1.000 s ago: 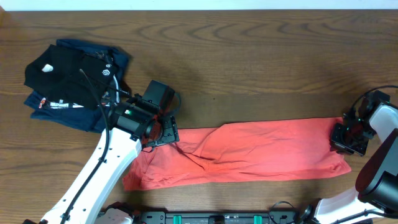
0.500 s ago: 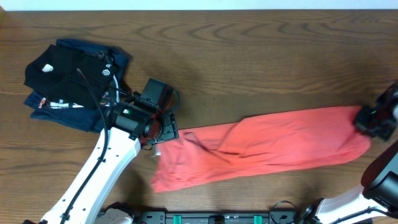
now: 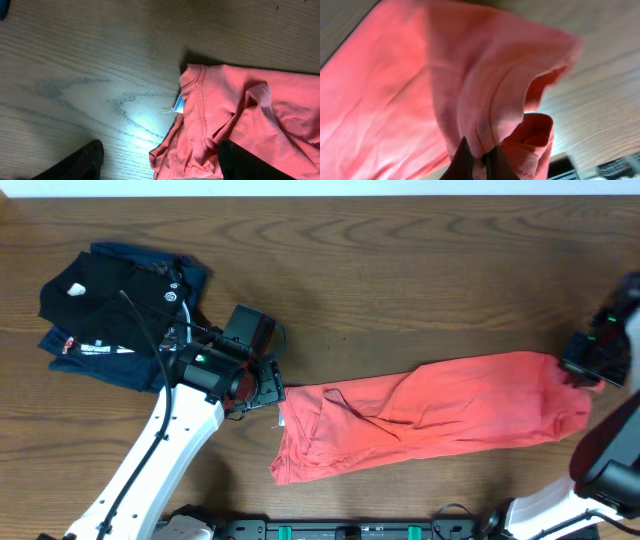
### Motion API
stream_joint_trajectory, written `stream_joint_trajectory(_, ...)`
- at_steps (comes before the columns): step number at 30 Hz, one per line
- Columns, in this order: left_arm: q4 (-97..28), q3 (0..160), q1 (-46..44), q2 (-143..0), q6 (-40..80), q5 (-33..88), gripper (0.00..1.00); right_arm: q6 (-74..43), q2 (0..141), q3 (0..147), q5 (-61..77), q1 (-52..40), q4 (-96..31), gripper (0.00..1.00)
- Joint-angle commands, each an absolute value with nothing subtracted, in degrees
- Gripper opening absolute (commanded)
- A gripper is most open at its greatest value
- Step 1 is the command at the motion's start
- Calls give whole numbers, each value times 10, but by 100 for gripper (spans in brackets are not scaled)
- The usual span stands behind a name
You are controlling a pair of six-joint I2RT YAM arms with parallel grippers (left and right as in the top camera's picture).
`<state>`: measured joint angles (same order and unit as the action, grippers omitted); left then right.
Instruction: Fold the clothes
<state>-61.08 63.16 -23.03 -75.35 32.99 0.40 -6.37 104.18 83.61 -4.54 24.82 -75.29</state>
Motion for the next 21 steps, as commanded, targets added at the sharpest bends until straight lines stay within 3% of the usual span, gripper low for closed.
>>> stream_joint_trajectory(1,-612,635,-228,-751,326,-7,75,-55,1037,846,-45,187,-771,1)
stream_joint_trajectory(12,-613,634,-228,-751,326,-7,75,-69,1037,842,-45,-12,-836,1)
stream_joint_trajectory(21,-617,634,-228,-751,326,-7,75,-107,1037,798,-42,-116,-834,2)
